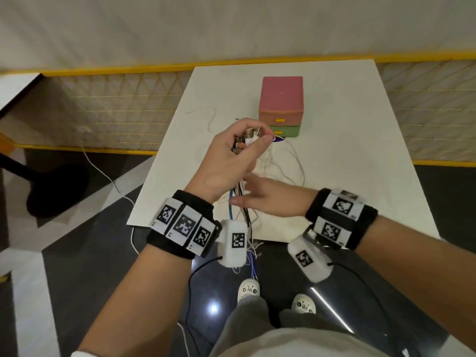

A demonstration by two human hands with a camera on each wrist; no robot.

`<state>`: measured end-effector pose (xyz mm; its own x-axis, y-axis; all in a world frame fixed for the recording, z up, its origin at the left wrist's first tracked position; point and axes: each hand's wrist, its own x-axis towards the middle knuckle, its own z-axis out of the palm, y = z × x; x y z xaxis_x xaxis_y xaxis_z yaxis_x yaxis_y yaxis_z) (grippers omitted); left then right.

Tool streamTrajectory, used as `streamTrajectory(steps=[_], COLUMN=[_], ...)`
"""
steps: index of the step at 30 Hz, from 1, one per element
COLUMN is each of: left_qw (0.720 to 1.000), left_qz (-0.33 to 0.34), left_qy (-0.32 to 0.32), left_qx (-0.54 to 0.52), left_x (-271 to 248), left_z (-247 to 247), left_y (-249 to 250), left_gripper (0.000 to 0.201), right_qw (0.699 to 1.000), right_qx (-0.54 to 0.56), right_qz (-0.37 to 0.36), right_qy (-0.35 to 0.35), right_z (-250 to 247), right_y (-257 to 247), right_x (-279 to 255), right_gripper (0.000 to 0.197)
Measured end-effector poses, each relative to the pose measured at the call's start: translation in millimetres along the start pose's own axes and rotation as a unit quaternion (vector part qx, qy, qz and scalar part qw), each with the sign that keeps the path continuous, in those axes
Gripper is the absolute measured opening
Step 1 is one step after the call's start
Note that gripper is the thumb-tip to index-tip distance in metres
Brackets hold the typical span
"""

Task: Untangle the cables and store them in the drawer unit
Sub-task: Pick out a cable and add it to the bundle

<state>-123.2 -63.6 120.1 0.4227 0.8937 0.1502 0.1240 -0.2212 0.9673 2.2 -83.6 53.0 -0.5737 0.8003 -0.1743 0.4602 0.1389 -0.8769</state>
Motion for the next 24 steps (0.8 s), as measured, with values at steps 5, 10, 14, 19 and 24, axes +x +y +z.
streamTrajectory(steps=[5, 10, 14, 19, 24], left_qw=[0.989, 0.965, 0.969, 0.975, 0.975], left_qz=[0.01, 0.009, 0.018, 0.021, 0.007], left_qy=[0.121, 0.221, 0.212, 0.197, 0.203], left_qx=[-0.082, -0.14, -0.122, -0.097, -0.091], left_x=[5.3, 5.3, 7.2, 8.4, 7.0], left_z=[-12.3, -34.8, -44.2, -55.3, -59.4], left_y=[-7.4, -8.6, -3.9, -2.1, -7.0], left_gripper=[0.011, 0.013, 0.009, 0.005, 0.009], right_qw=[1.0, 0.996, 0.987, 0.991, 0.951], right_qx=[0.012, -0.038, -0.077, -0.081, -0.206], right_qz=[-0.018, 0.027, 0.054, 0.093, 0.228], right_qy=[0.0, -0.078, -0.134, -0.042, 0.032], right_z=[43.0, 63.5, 62.6, 36.1, 28.9], right_y=[25.1, 66.2, 70.4, 70.9, 84.0], right_x=[3.3, -5.4, 0.5, 20.2, 38.4], right_gripper=[0.007, 0.019, 0.032, 0.061, 0.027])
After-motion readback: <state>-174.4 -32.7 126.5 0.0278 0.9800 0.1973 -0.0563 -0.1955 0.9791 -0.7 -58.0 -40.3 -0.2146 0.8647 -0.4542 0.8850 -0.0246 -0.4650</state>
